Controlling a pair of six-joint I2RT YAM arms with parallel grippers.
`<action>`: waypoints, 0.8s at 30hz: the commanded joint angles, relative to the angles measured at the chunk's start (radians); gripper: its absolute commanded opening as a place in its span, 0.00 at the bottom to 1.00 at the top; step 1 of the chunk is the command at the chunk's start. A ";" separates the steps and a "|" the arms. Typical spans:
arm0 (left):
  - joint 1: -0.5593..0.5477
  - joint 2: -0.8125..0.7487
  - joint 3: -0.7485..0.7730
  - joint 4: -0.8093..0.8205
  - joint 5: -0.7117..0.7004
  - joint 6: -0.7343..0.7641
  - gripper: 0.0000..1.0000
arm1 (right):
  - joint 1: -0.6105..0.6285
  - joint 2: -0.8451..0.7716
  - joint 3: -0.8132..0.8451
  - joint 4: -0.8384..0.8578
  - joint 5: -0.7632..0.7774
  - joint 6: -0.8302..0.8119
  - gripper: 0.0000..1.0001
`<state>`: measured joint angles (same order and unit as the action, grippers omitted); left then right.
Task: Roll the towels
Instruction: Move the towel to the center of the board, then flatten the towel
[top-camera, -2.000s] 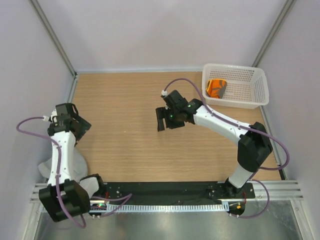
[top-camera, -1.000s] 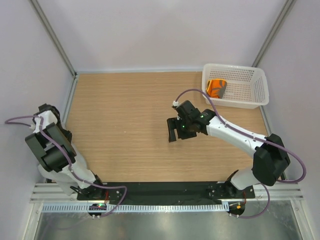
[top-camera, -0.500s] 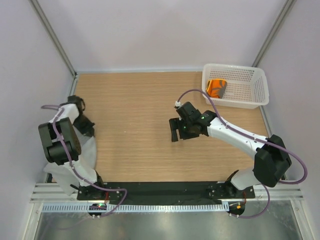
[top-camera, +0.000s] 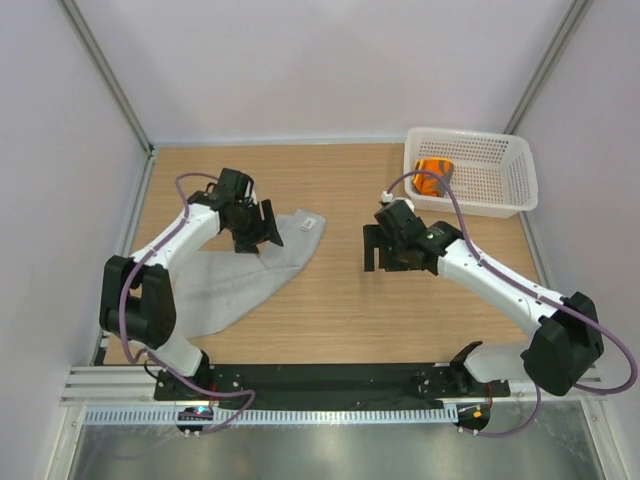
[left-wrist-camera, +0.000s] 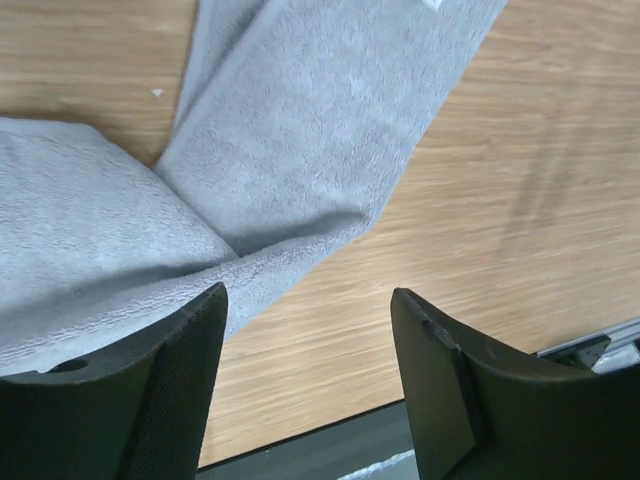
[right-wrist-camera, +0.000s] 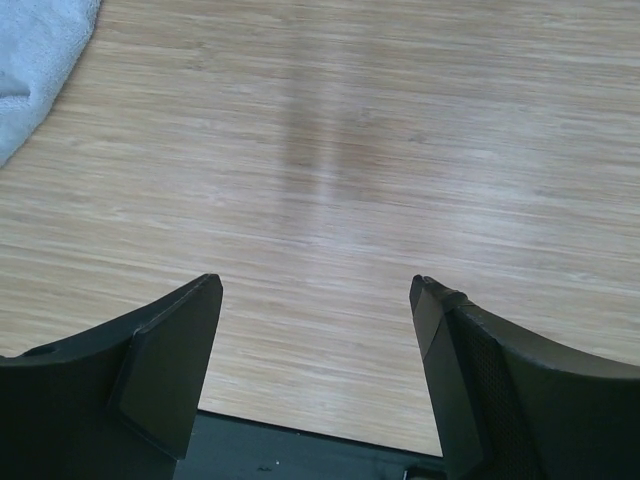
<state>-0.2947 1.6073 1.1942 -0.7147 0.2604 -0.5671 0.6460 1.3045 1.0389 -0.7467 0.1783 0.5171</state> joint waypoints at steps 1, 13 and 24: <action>0.017 -0.062 0.039 -0.026 -0.036 0.016 0.70 | 0.004 0.032 0.012 0.033 -0.014 0.041 0.84; 0.164 -0.210 -0.076 -0.153 -0.375 0.002 0.68 | 0.003 0.502 0.474 0.113 -0.165 -0.003 0.83; 0.169 -0.403 -0.179 -0.169 -0.475 0.076 0.68 | 0.006 1.199 1.447 -0.140 -0.135 -0.043 0.76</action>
<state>-0.1242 1.2304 1.0248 -0.9035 -0.1928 -0.5163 0.6460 2.4039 2.3203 -0.7807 0.0257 0.4923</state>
